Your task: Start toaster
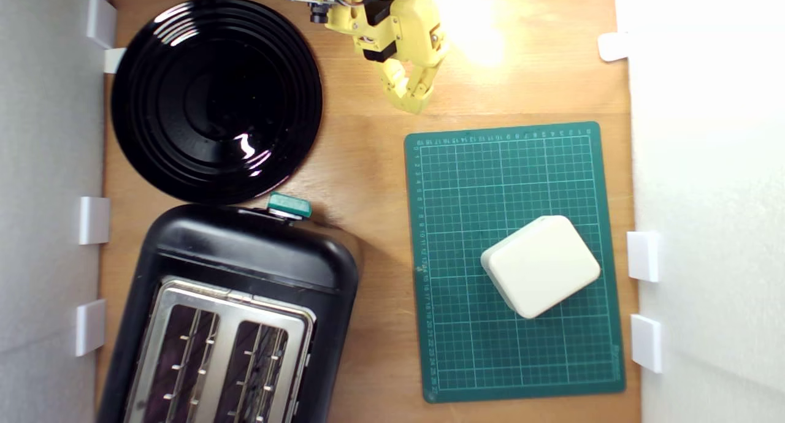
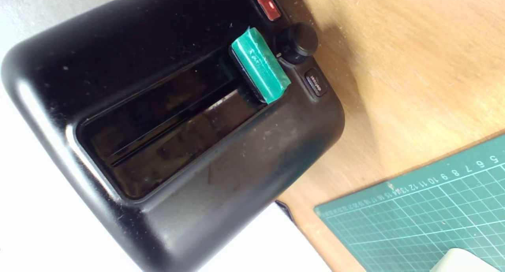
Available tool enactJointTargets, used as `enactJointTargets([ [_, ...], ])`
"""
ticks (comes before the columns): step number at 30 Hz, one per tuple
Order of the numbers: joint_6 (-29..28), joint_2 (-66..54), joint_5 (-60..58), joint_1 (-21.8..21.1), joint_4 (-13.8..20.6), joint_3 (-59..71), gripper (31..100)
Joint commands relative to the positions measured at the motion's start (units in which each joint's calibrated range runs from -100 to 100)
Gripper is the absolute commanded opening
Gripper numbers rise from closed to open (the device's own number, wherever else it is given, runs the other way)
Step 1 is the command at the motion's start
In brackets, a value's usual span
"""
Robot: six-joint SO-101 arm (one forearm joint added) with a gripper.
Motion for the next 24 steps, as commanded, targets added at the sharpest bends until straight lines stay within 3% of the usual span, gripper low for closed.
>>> enactJointTargets([
  [1,-0.1,-0.7,0.7,-0.5,0.5,0.9,31.3],
  [24,0.0,-0.5,0.3,0.3,0.6,0.9,31.4],
])
